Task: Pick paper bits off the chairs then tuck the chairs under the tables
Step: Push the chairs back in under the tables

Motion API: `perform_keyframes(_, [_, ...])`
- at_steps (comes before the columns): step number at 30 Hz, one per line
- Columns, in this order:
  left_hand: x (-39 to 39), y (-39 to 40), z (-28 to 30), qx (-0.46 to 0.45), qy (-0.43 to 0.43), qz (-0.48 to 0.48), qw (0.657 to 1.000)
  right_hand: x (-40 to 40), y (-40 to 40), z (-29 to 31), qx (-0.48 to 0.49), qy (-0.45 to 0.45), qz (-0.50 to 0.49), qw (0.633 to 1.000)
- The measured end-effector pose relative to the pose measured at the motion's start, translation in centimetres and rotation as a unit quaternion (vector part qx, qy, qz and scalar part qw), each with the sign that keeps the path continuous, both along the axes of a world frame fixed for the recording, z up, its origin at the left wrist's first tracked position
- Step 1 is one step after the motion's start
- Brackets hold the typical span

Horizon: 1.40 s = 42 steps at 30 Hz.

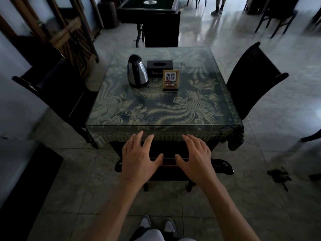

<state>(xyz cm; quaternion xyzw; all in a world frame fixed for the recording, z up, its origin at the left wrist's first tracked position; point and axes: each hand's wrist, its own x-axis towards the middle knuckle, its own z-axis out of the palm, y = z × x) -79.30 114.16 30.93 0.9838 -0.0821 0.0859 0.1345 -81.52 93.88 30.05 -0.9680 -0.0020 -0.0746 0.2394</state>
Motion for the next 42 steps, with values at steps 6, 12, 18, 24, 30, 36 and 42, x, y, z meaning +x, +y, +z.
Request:
perform_keyframes(6, [0.8,2.8,0.7,-0.010,0.005,0.032,0.999,2.5,3.2,0.4,-0.005,0.012,0.041,0.999])
perform_keyframes(12, [2.6,9.4,0.7,-0.039,0.023,0.082,0.996,6.2,10.1,0.5,0.001,0.023,0.102,0.995])
perform_keyframes(18, [5.9,19.8,0.1,-0.079,0.035,0.127,0.988,10.9,20.9,0.9,-0.002,0.023,0.149,0.988])
perform_keyframes(24, [9.5,32.2,0.7,-0.075,0.018,0.165,0.983,15.6,33.6,1.7,0.006,0.026,0.182,0.983])
perform_keyframes(30, [11.6,43.0,2.1,-0.071,0.007,0.205,0.976,19.5,45.5,1.8,0.004,0.047,0.229,0.972])
perform_keyframes(36, [13.9,51.0,2.3,-0.078,0.002,0.237,0.968,23.7,54.1,1.7,-0.003,0.063,0.279,0.958])
perform_keyframes(42, [18.1,58.5,0.8,-0.087,0.013,0.289,0.953,30.2,60.8,1.1,-0.006,0.073,0.314,0.947])
